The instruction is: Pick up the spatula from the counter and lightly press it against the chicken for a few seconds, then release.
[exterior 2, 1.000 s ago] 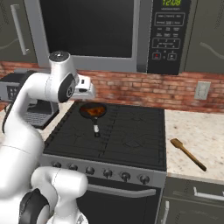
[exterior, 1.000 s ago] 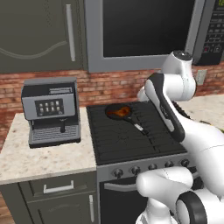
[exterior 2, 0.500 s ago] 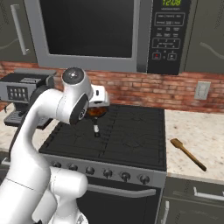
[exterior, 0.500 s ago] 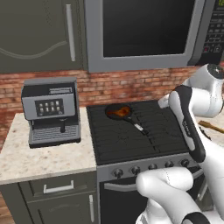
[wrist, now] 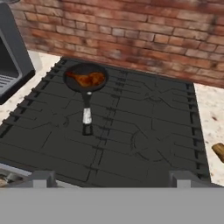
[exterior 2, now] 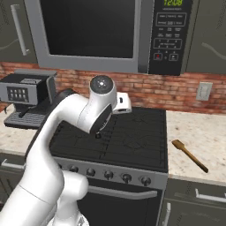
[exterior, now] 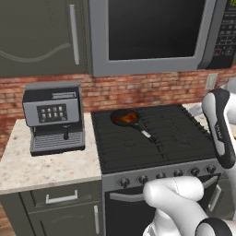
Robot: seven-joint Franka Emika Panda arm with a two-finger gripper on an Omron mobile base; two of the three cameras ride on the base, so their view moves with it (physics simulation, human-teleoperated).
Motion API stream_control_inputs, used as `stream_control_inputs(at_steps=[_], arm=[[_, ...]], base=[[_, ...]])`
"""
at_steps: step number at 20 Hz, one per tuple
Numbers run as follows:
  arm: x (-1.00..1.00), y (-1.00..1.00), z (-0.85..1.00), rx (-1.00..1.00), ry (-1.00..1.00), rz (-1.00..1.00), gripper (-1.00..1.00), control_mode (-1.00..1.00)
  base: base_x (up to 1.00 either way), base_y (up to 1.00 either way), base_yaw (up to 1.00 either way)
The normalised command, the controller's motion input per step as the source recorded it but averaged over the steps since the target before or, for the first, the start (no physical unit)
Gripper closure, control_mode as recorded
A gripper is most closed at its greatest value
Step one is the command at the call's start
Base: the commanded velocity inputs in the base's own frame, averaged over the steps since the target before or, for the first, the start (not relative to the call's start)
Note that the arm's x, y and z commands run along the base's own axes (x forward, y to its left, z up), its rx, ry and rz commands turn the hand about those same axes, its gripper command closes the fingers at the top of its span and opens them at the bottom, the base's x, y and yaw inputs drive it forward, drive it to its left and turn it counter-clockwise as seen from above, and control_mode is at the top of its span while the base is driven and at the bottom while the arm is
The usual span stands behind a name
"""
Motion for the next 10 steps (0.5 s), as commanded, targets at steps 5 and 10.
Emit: stream_control_inputs(at_steps=[5,10], arm=[[0.0,-0.57,0.08,-0.01,0.12,0.06,-1.0,-1.0],[0.0,-0.39,-0.01,0.0,0.04,0.03,-1.0,-1.0]], base=[[0.0,0.0,0.0],[0.0,0.0,0.0]])
